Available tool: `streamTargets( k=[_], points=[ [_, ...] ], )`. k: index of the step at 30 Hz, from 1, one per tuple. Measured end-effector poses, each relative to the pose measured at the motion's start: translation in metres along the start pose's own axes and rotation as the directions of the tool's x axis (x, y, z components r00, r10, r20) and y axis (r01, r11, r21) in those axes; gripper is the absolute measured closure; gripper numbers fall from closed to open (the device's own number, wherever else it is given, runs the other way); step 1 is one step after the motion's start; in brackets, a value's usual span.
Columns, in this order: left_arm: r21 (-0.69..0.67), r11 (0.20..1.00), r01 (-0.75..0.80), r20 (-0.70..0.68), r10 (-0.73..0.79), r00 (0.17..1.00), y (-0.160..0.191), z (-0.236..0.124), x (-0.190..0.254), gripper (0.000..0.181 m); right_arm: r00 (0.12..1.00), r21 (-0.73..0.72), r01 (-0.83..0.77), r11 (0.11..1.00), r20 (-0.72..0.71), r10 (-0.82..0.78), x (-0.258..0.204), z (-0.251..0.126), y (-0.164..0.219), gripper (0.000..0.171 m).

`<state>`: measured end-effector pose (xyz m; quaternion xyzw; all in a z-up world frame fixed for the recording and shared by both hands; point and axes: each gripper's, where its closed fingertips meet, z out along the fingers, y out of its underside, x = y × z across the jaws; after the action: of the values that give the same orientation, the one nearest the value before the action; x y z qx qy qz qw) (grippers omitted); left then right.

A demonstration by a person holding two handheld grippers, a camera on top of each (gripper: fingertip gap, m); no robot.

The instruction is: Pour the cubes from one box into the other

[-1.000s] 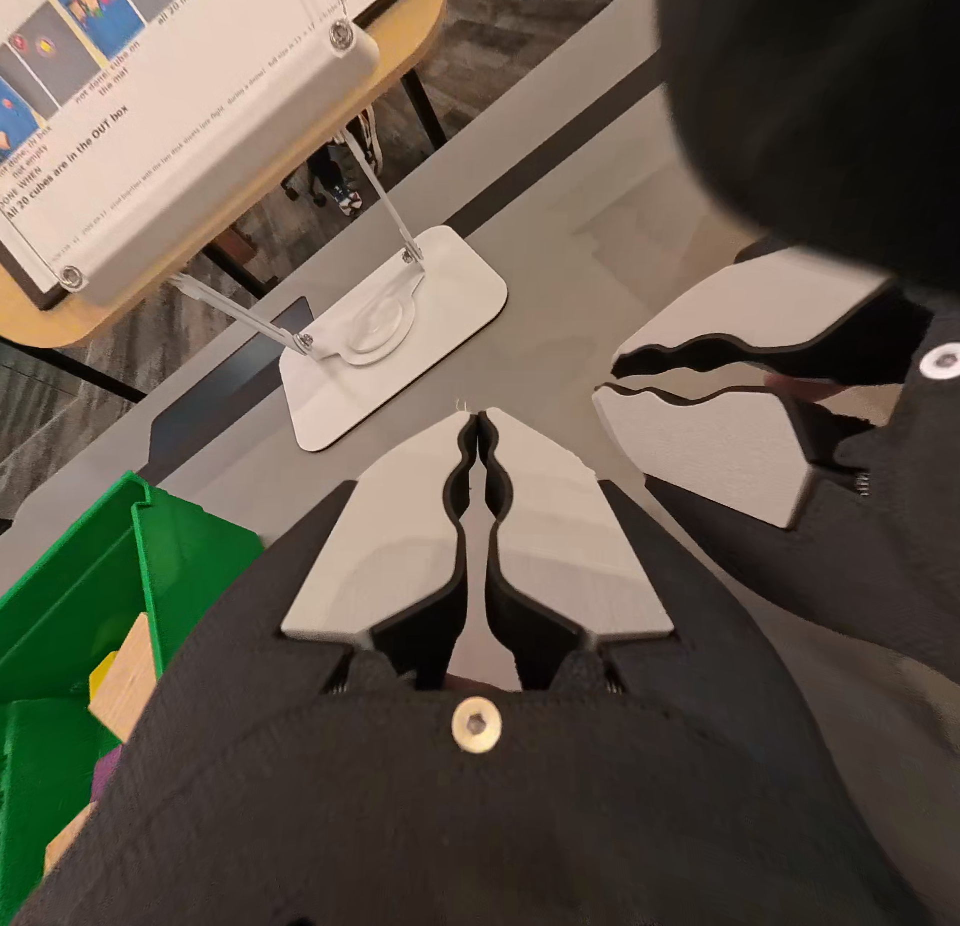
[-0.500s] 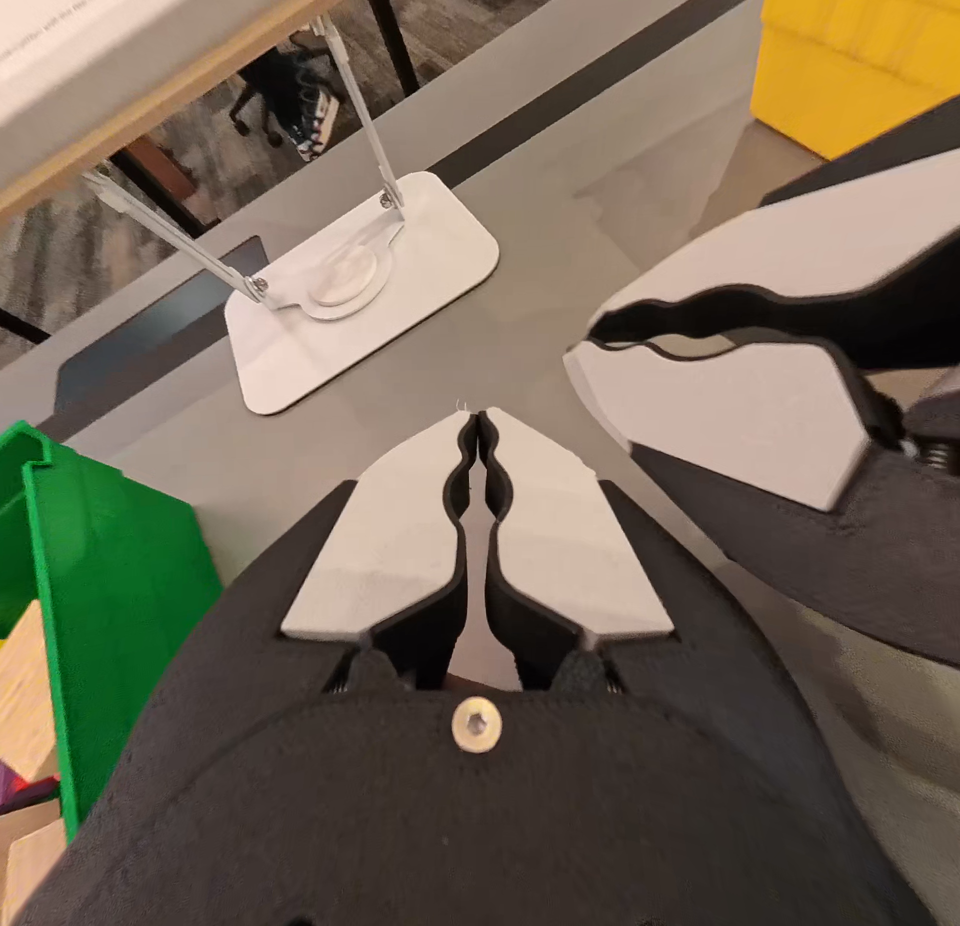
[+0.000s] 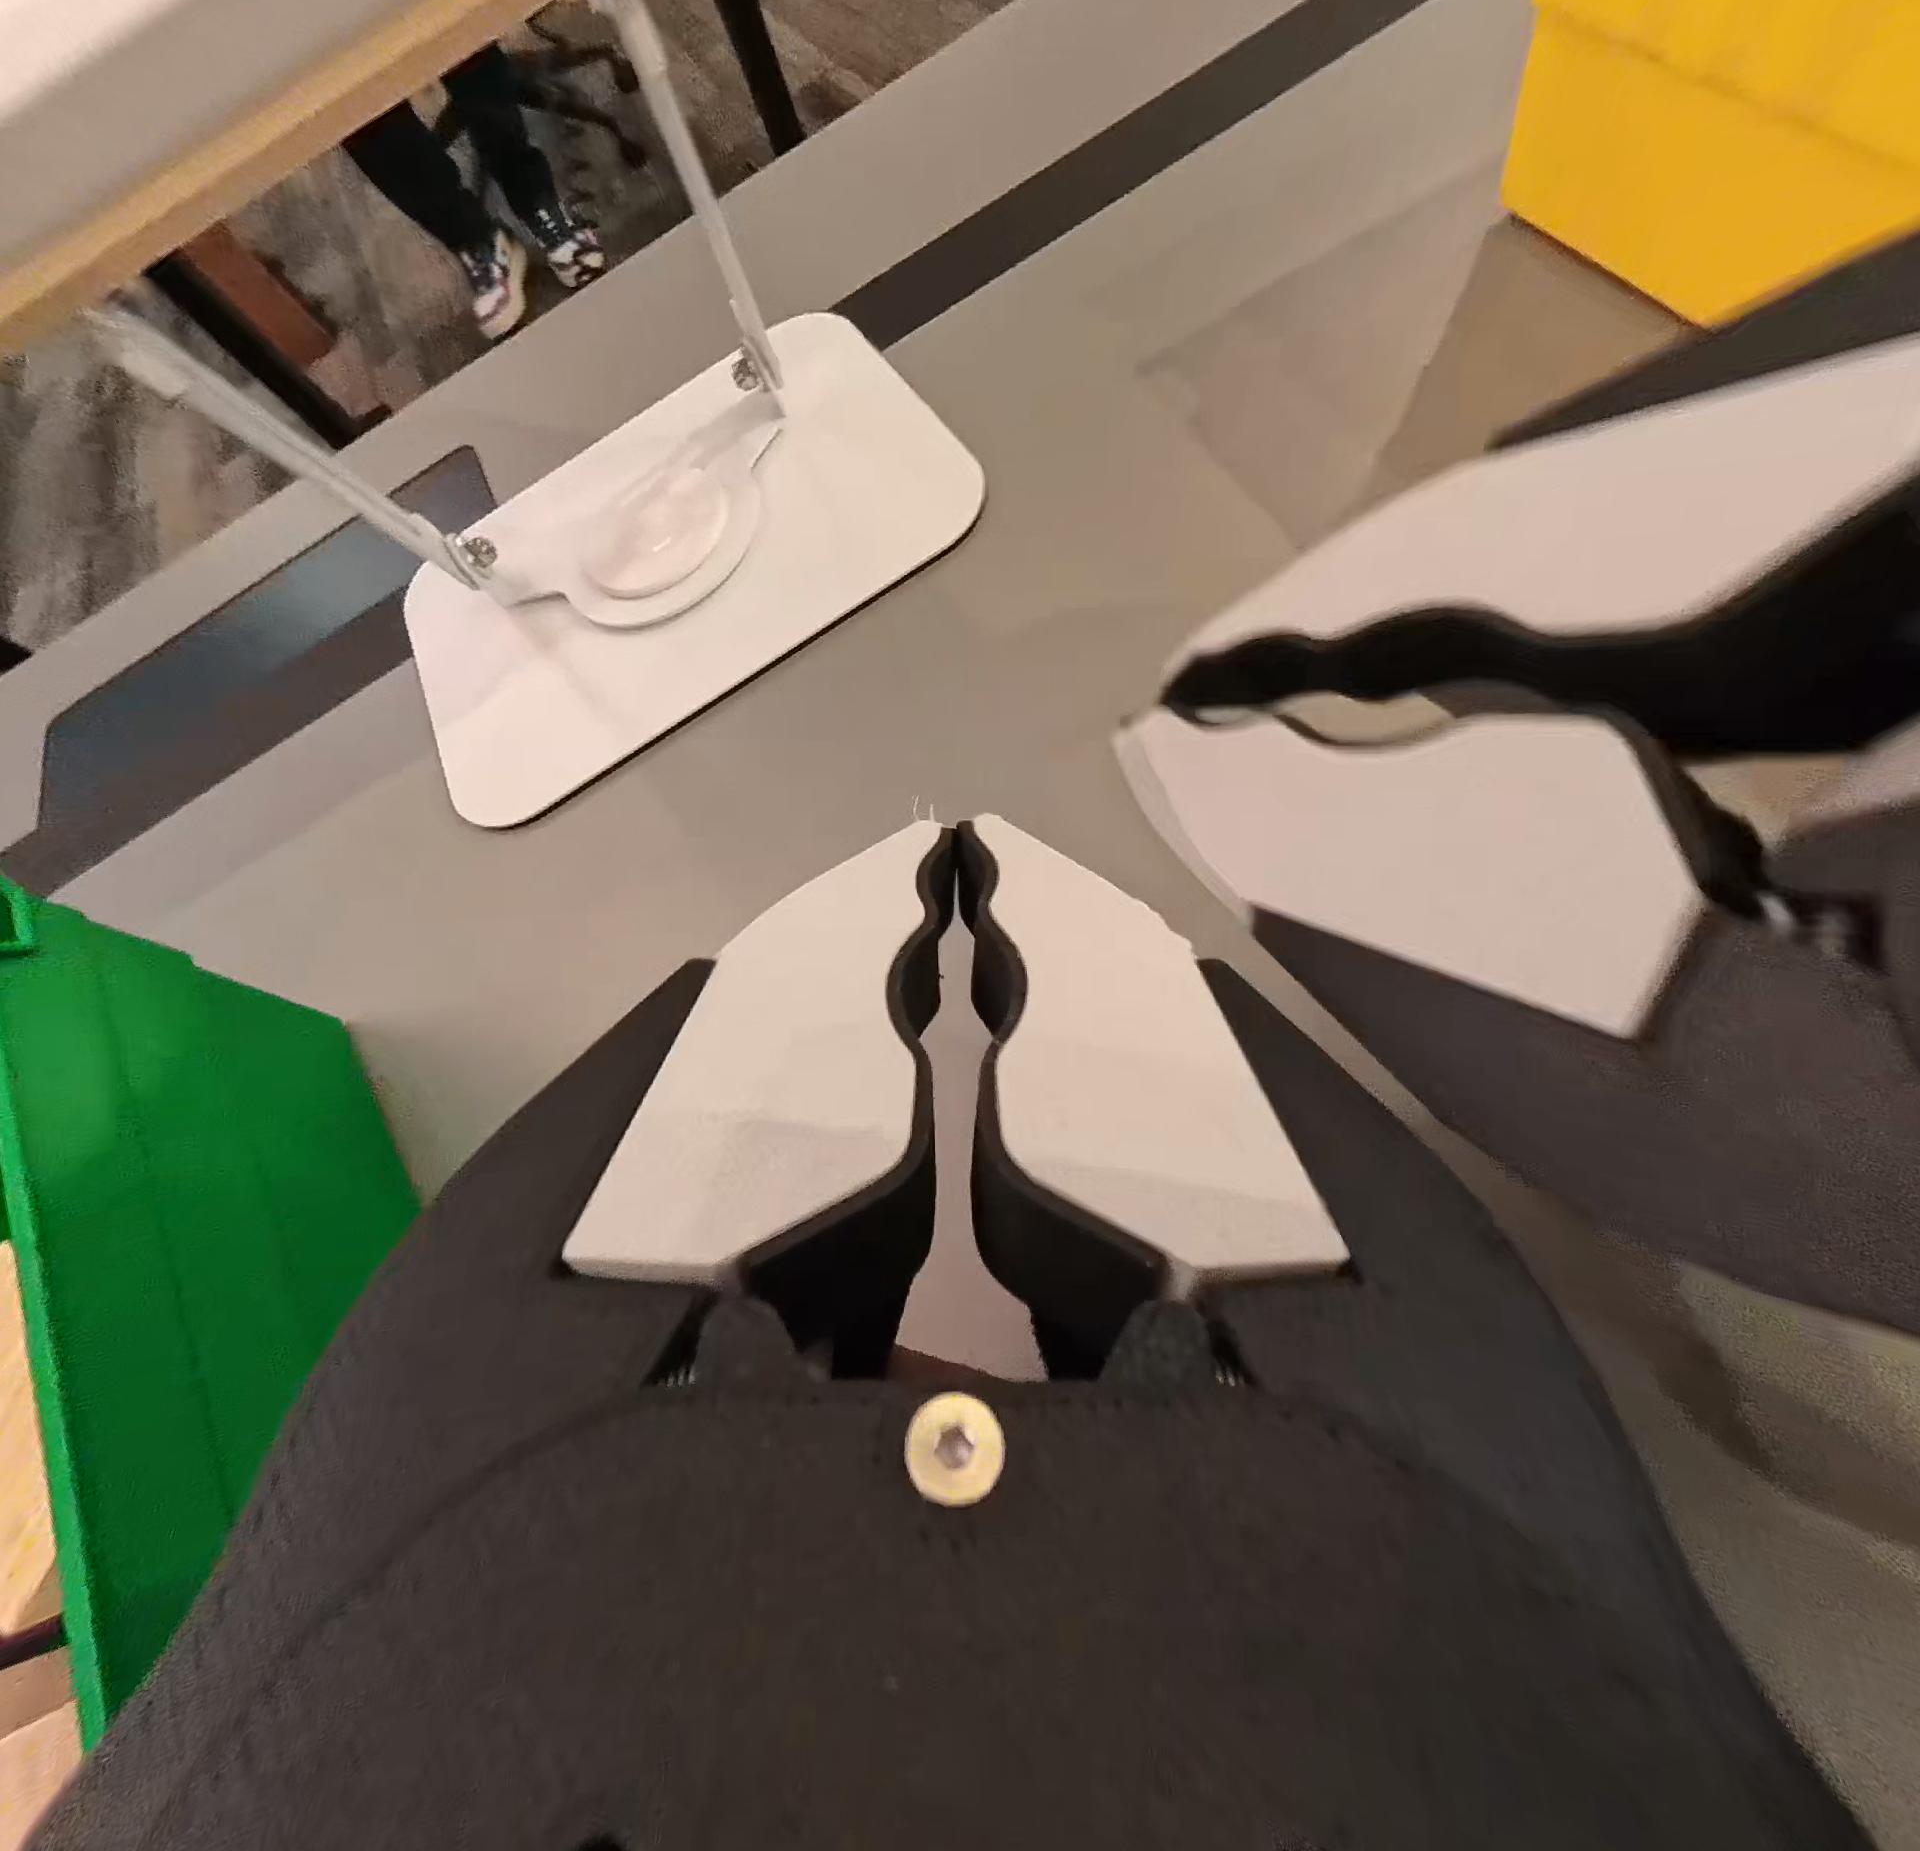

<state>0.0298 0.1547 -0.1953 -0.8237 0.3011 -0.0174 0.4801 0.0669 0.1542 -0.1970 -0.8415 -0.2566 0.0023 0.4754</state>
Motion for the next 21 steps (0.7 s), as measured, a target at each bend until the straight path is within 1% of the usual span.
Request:
streamTargets(
  k=[1,3,5,6,7,8,9,11,12,14,16,17,18,19,21],
  points=[
    [0.009,1.0,0.0,-0.007,0.0,1.0,-0.002,-0.001,0.003,0.181,1.0,0.012,0.009,1.0,-0.024,-0.008,0.004,-0.001,-0.003,0.169],
    [0.021,1.0,-0.004,0.006,0.003,1.0,-0.002,-0.002,-0.001,0.181,0.999,0.0,0.043,0.999,-0.024,-0.043,0.002,-0.002,0.0,0.169],
    [0.006,0.999,0.042,0.0,-0.042,0.999,-0.001,-0.003,-0.011,0.181,0.99,-0.004,0.133,0.991,-0.044,-0.133,-0.001,-0.001,0.005,0.169],
    [0.03,0.999,0.039,0.015,-0.04,0.999,-0.008,-0.008,-0.017,0.175,0.995,0.011,0.098,0.995,-0.008,-0.098,-0.006,-0.001,0.005,0.165],
    [0.056,0.998,0.02,0.045,-0.023,0.999,-0.015,-0.014,-0.024,0.166,0.998,0.027,0.046,0.999,0.03,-0.046,-0.008,-0.002,0.002,0.161],
    [0.073,0.997,0.01,0.061,-0.015,0.998,-0.023,-0.02,-0.03,0.152,0.999,0.046,0.027,0.999,0.035,-0.029,-0.006,-0.003,-0.002,0.157],
    [0.084,0.996,0.016,0.063,-0.021,0.998,-0.029,-0.028,-0.036,0.141,0.999,0.071,0.03,0.997,0.038,-0.033,-0.006,-0.004,-0.007,0.153],
    [0.135,0.991,0.025,0.094,-0.038,0.995,-0.044,-0.047,-0.057,0.126,0.997,0.098,0.034,0.995,0.064,-0.041,-0.01,-0.007,-0.016,0.146],
    [0.158,0.987,0.017,0.13,-0.038,0.991,-0.051,-0.059,-0.073,0.119,0.996,0.106,0.041,0.994,0.069,-0.048,-0.01,-0.009,-0.019,0.14],
    [0.184,0.983,-0.004,0.209,-0.035,0.977,-0.062,-0.083,-0.116,0.107,0.996,0.132,0.045,0.99,0.07,-0.055,-0.004,-0.016,-0.03,0.135],
    [0.17,0.984,0.051,0.23,-0.09,0.969,-0.063,-0.106,-0.163,0.1,0.995,0.137,0.046,0.99,0.078,-0.057,0.005,-0.024,-0.037,0.125],
    [0.159,0.986,0.059,0.252,-0.098,0.963,-0.062,-0.117,-0.189,0.1,0.995,0.134,0.049,0.99,0.08,-0.06,0.011,-0.027,-0.04,0.12],
    [0.137,0.989,0.061,0.267,-0.096,0.959,-0.058,-0.127,-0.213,0.105,0.994,0.134,0.051,0.99,0.084,-0.063,0.016,-0.03,-0.043,0.116],
    [0.113,0.991,0.076,0.282,-0.105,0.954,-0.051,-0.135,-0.237,0.105,0.994,0.136,0.052,0.989,0.091,-0.065,0.02,-0.034,-0.047,0.115],
    [0.039,0.992,0.118,0.313,-0.124,0.942,-0.022,-0.145,-0.283,0.108,0.989,0.14,0.034,0.99,0.135,-0.053,0.02,-0.039,-0.054,0.116]
  ],
)
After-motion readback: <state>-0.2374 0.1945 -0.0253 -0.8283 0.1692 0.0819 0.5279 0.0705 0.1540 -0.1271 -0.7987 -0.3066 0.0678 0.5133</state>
